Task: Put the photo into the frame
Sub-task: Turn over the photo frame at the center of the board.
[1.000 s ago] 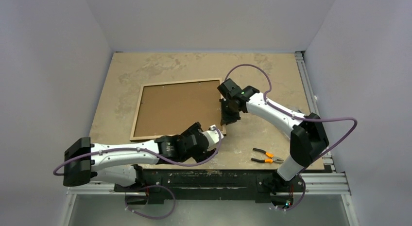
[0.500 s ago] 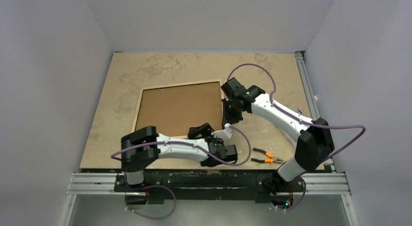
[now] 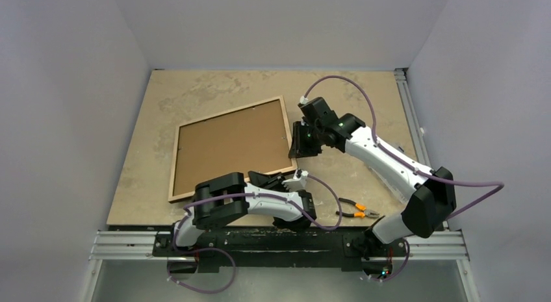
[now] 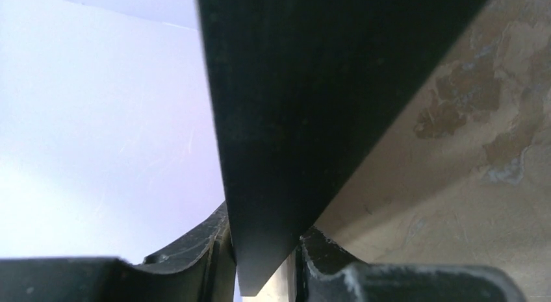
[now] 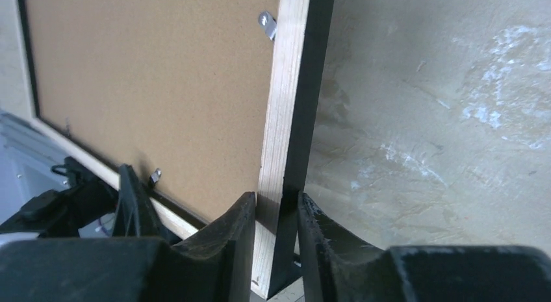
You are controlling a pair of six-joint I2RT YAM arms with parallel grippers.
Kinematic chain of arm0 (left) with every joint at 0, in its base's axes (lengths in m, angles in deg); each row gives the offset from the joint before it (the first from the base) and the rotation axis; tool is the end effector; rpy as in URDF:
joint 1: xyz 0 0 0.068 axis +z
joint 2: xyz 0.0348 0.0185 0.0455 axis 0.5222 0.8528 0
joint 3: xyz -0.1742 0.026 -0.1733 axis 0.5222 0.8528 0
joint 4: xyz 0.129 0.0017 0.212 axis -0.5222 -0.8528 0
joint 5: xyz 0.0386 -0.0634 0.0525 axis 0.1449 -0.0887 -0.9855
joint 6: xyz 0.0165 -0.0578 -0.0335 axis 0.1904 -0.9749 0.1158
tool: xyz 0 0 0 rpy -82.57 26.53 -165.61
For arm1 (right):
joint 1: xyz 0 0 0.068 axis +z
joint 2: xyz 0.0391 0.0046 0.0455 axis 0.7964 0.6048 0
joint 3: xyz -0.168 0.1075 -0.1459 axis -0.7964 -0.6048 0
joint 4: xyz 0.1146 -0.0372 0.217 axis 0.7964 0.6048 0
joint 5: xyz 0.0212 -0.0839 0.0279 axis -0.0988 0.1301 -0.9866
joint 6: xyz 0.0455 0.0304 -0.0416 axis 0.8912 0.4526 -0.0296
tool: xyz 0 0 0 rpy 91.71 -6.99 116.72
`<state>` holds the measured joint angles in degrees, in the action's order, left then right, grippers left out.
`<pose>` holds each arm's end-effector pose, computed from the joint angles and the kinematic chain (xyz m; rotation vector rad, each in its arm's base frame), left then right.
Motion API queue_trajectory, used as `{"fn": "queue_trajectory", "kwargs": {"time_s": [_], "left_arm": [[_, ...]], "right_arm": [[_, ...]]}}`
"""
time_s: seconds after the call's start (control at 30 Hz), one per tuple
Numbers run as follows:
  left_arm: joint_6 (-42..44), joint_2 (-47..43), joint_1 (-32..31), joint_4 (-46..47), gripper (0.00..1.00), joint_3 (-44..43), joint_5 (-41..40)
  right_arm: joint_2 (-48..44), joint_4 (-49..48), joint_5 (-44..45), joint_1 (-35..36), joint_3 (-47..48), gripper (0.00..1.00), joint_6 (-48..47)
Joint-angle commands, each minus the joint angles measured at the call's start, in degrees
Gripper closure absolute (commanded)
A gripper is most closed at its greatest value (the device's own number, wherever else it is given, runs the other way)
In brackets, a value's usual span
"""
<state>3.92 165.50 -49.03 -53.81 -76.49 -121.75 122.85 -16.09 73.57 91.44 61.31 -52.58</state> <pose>0.1003 -0.2742 0.1517 0.7655 1.7413 1.0829 0.2395 0.1990 0.2607 -0.1245 2.6430 0.6140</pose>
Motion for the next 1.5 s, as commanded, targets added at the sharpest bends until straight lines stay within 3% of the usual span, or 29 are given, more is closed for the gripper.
{"fn": "queue_trajectory", "kwargs": {"time_s": [0.0, 0.13, 0.23, 0.5, 0.63, 0.77, 0.83, 0.9, 1.03, 1.33, 1.47], "left_arm": [[-15.79, -5.01, 0.44, -10.43, 0.97, -3.60, -4.86], [-14.81, -6.59, 0.38, -10.43, 0.98, -3.29, -4.44], [-14.55, -7.61, 0.27, -10.43, 0.99, -3.15, -4.00], [-13.43, -8.27, -0.23, -10.10, 1.00, -4.10, -3.49], [-13.34, -8.41, -0.56, -10.16, 1.00, -4.03, -3.01], [-13.07, -8.62, -1.11, -10.07, 1.00, -4.19, -2.67], [-12.54, -8.65, -1.29, -9.48, 1.00, -4.20, -2.50], [-10.70, -8.81, -1.32, -7.84, 1.00, -3.92, -2.16], [-5.23, -10.00, -1.40, -2.43, 0.98, -2.86, -0.93], [14.81, -16.57, -1.40, 19.87, 0.82, 3.77, 6.92], [19.21, -18.19, -1.39, 25.31, 0.75, 5.67, 10.64]], "right_arm": [[-2.21, 2.07, -4.09, -1.61, -1.36, 0.64, -0.68], [-6.07, -1.08, -9.66, -5.93, -3.17, 0.35, -0.87], [-10.15, -5.32, -15.57, -10.50, -6.40, 0.22, -0.68], [-14.58, -30.48, -36.82, -15.21, -19.19, 0.18, 10.46], [-12.38, -40.35, -40.75, -15.19, -22.45, 0.20, 15.20], [-9.14, -47.17, -41.77, -15.13, -22.96, 0.27, 19.27], [-7.61, -49.49, -42.19, -15.15, -22.72, 0.43, 21.04], [-6.68, -51.10, -42.87, -15.15, -22.65, 0.68, 22.29], [-5.91, -50.62, -43.00, -15.11, -22.00, 0.99, 22.30], [-6.85, -45.20, -41.10, -15.21, -21.42, 1.00, 19.91], [-7.74, -44.32, -40.51, -15.40, -20.54, 1.00, 20.18]]}}
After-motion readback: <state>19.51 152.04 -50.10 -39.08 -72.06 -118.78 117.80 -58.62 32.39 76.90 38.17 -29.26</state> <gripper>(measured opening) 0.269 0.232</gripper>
